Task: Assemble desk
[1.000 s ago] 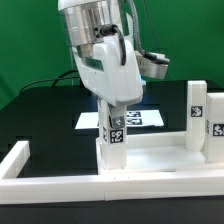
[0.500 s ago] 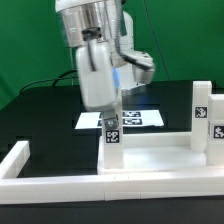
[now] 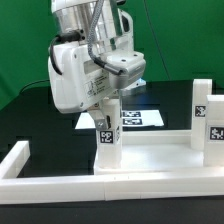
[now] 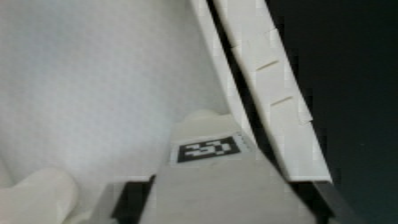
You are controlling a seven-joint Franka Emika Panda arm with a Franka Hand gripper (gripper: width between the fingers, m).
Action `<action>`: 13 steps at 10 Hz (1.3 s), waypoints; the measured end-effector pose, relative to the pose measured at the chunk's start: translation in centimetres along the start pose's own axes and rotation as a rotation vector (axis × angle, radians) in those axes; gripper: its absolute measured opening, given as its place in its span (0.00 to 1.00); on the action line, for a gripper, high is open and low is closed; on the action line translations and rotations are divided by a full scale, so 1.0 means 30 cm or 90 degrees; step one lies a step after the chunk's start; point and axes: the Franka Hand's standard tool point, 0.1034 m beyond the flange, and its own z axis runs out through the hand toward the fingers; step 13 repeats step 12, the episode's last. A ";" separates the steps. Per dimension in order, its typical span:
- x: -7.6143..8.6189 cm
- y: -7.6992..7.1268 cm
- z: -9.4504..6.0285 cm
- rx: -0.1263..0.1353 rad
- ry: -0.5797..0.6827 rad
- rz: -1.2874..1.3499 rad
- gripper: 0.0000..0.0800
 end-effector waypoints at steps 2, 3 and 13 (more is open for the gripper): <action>0.001 0.001 0.001 -0.001 0.001 -0.020 0.41; 0.000 0.001 0.002 -0.001 0.001 -0.020 0.41; -0.161 -0.024 -0.226 0.050 -0.046 -0.058 0.81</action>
Offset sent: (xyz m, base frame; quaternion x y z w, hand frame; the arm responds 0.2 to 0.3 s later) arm 0.0000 0.0000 0.0000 0.0000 0.0000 0.0000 1.0000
